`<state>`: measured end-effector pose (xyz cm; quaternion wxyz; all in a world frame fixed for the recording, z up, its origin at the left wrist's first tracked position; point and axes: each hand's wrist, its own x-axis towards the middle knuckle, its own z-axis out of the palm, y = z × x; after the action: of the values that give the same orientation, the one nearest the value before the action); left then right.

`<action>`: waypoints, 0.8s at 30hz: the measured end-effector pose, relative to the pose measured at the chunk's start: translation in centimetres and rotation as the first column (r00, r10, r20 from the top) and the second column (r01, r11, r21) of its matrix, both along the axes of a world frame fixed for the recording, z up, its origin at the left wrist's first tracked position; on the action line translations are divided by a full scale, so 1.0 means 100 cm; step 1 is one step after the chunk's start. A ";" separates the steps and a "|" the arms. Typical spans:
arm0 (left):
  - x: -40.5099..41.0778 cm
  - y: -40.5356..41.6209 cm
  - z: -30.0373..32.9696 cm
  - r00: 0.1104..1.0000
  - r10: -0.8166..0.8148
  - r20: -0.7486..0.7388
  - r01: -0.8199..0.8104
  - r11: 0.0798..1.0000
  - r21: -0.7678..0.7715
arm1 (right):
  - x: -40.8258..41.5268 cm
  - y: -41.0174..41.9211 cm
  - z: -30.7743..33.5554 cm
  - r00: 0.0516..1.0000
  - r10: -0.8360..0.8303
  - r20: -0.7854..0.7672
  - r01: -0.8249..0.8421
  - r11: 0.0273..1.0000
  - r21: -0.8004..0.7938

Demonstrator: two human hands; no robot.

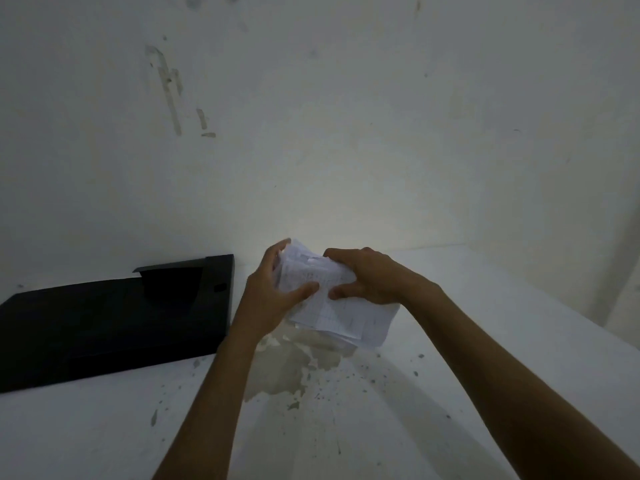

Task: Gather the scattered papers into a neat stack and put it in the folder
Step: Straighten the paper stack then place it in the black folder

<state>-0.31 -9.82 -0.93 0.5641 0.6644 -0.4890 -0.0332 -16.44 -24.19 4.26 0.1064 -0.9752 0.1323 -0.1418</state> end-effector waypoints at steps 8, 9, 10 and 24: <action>0.001 0.014 -0.016 0.959 -0.084 -0.270 0.124 0.983 0.135 | 0.000 -0.010 -0.025 0.999 -0.032 0.028 0.027 0.985 0.170; 0.000 0.014 -0.019 0.962 -0.067 -0.266 0.115 0.979 0.171 | 0.000 -0.009 -0.025 0.999 -0.026 0.041 0.018 0.983 0.181; -0.001 0.013 -0.022 0.964 -0.057 -0.260 0.112 0.972 0.205 | 0.001 -0.009 -0.025 0.999 -0.022 0.046 0.013 0.982 0.188; -0.001 0.018 -0.040 0.898 0.001 -0.440 -0.031 0.998 -0.062 | -0.009 0.001 -0.078 0.841 -0.340 0.420 -0.103 0.662 0.742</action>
<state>-0.40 -7.99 -4.96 0.6824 0.6243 -0.3444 -0.1612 -17.31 -24.08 -3.51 0.5144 -0.7572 0.2098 -0.3434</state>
